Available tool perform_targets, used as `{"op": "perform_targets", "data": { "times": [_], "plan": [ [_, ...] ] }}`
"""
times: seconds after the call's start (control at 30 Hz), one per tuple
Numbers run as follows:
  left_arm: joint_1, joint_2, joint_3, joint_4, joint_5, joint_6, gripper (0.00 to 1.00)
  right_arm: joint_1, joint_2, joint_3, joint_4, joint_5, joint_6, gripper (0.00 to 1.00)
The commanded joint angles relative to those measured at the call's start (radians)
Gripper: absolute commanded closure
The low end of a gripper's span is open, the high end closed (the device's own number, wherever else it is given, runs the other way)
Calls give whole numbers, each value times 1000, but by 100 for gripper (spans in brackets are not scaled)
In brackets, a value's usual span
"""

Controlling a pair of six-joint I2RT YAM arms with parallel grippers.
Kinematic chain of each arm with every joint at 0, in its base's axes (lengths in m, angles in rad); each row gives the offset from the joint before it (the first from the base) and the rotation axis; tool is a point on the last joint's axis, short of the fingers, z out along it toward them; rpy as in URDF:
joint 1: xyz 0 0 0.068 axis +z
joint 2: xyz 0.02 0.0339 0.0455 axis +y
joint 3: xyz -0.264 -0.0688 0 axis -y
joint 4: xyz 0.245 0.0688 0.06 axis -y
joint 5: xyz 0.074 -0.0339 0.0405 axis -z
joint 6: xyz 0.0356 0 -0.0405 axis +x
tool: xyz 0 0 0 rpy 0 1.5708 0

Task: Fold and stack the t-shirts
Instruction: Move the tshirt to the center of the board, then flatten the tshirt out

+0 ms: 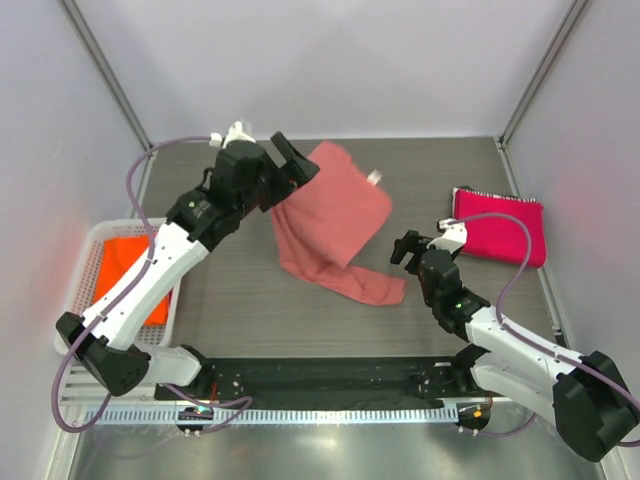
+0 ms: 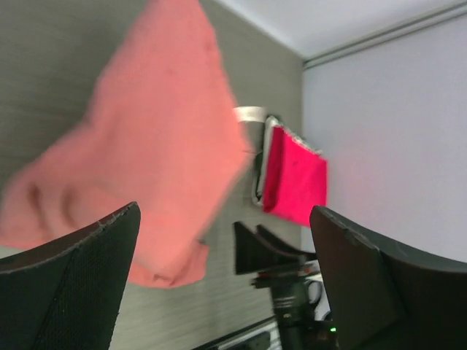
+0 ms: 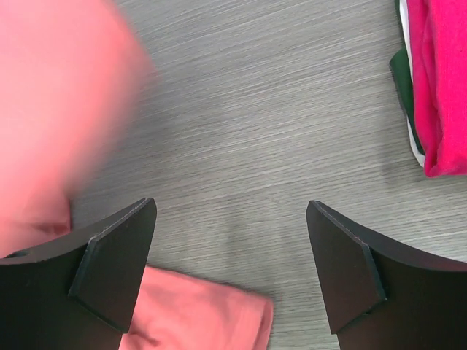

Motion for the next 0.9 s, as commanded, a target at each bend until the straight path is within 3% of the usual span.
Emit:
{"op": "perform_targets", "data": {
  "times": [0.0, 0.17, 0.3, 0.5, 0.63, 0.77, 0.87],
  "plan": [
    [-4, -62, -137, 112, -34, 7, 0, 4, -16, -5, 55, 24, 5, 11],
    [-6, -105, -248, 116, -73, 114, 0, 2, 24, -9, 108, -88, -21, 15],
    [-4, -83, -302, 102, -88, 204, 1, 4, 120, 30, 150, -220, -49, 24],
    [-4, 7, -383, 117, -106, 260, 0, -16, 330, 262, -28, -243, -36, 46],
    [-4, 44, -458, 201, -108, 274, 1, -50, 468, 409, -134, -308, -30, 51],
    [-4, 69, -486, 257, -111, 304, 0, -91, 657, 569, -219, -368, -24, 50],
    [-4, 93, -480, 255, -126, 336, 1, -113, 786, 727, -315, -400, -33, 42]
  ]
}}
